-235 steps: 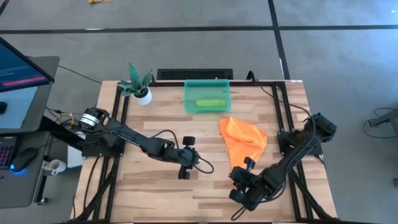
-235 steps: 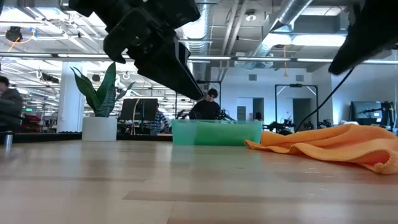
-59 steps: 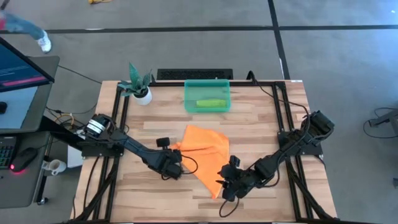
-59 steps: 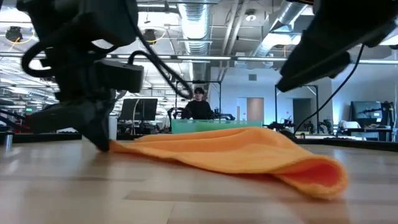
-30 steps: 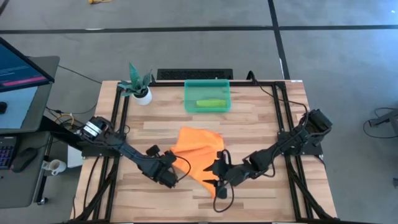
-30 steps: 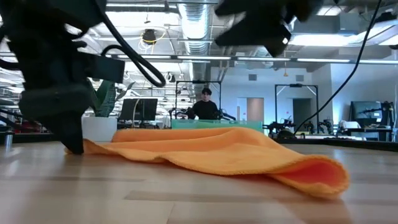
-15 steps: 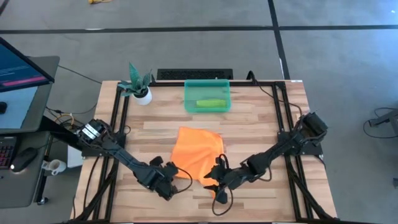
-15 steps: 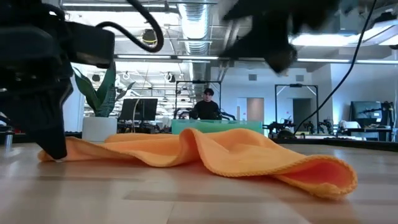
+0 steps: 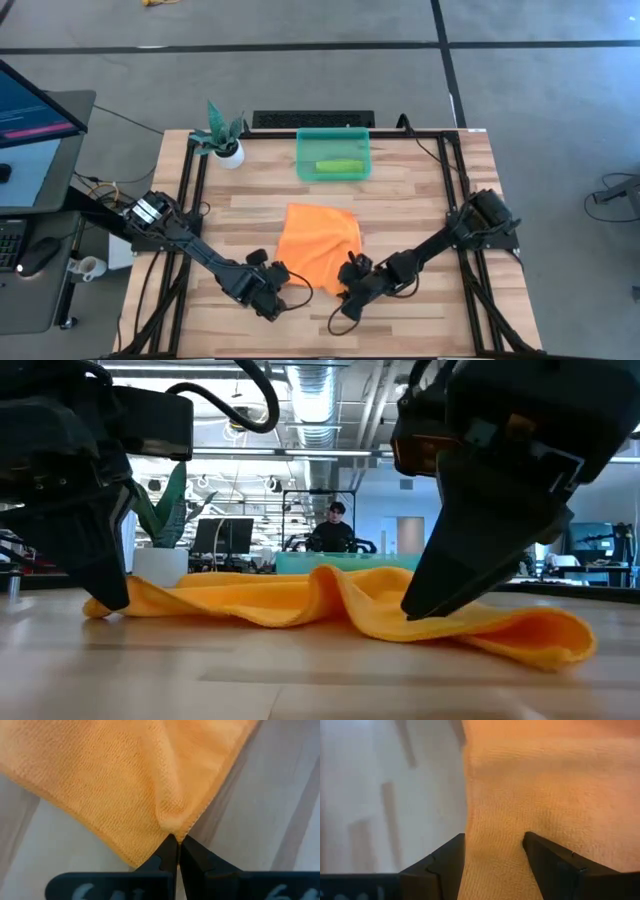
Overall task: Roll towel into tight, uniform cylinder
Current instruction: Roll the orange microfiber towel
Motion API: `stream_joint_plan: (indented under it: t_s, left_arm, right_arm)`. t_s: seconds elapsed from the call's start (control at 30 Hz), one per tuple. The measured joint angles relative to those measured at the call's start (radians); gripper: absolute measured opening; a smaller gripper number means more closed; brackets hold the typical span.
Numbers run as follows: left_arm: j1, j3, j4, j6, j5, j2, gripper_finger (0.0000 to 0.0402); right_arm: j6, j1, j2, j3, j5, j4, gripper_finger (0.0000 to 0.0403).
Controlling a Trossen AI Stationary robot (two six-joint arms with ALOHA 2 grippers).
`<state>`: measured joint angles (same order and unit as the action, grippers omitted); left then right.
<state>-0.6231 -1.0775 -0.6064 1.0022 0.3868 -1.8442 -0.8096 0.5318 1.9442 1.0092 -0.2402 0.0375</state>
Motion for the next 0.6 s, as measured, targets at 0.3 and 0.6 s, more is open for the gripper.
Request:
stream_joint_plan:
  t_s: [0.3, 0.6]
  left_arm:
    - [0.027, 0.000, -0.003, -0.036, 0.068, 0.000, 0.0000]
    - [0.061, 0.000, -0.004, -0.085, 0.101, 0.000, 0.0000]
  right_arm:
    - [0.079, -0.059, -0.059, -0.004, -0.024, 0.225, 0.0234]
    - [0.083, -0.109, -0.215, -0.010, -0.041, 0.436, 0.0234]
